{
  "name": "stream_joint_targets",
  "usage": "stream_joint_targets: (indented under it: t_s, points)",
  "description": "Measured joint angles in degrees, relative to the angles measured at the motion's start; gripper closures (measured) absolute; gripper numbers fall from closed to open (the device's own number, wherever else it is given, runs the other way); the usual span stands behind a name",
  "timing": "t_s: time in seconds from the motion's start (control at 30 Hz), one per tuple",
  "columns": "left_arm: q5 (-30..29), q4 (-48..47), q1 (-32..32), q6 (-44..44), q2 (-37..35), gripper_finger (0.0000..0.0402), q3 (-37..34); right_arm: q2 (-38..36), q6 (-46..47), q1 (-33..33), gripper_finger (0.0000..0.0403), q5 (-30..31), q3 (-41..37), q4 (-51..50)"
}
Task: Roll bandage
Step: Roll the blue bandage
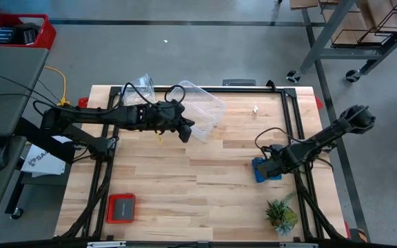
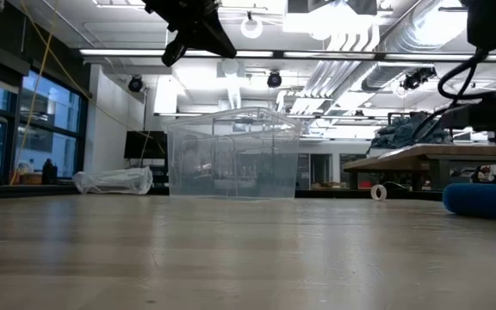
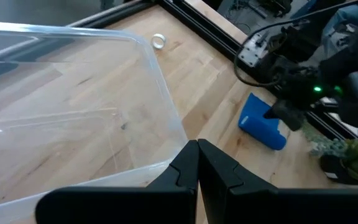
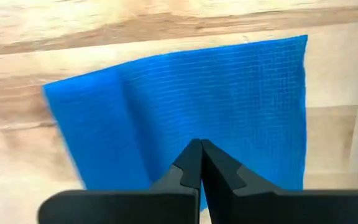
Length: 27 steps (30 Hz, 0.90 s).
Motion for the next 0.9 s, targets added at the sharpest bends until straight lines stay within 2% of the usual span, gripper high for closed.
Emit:
stream_joint_targets:
  t_s: [0.23, 0.57, 0.77, 0.9]
  points:
    - [0.69, -0.06, -0.01, -0.02, 0.0, 0.0401, 0.0, -0.06, 0.94, 0.0, 0.0403, -1.76, -4.14, 7.01]
    - [0.79, -0.1, 0.0, -0.51, 0.02, 0.0401, 0.0, 0.0, 0.1, 0.15, 0.0403, -4.85, -3.67, 2.65]
    - [0.77, -0.1, 0.0, -0.51, 0.02, 0.0401, 0.0, 0.04, -0.05, 0.14, 0.0403, -5.24, -3.07, 2.99]
    - [0.79, -0.11, -0.02, -0.51, 0.02, 0.0401, 0.0, 0.04, -0.07, 0.15, 0.0403, -4.32, -0.21, -1.56]
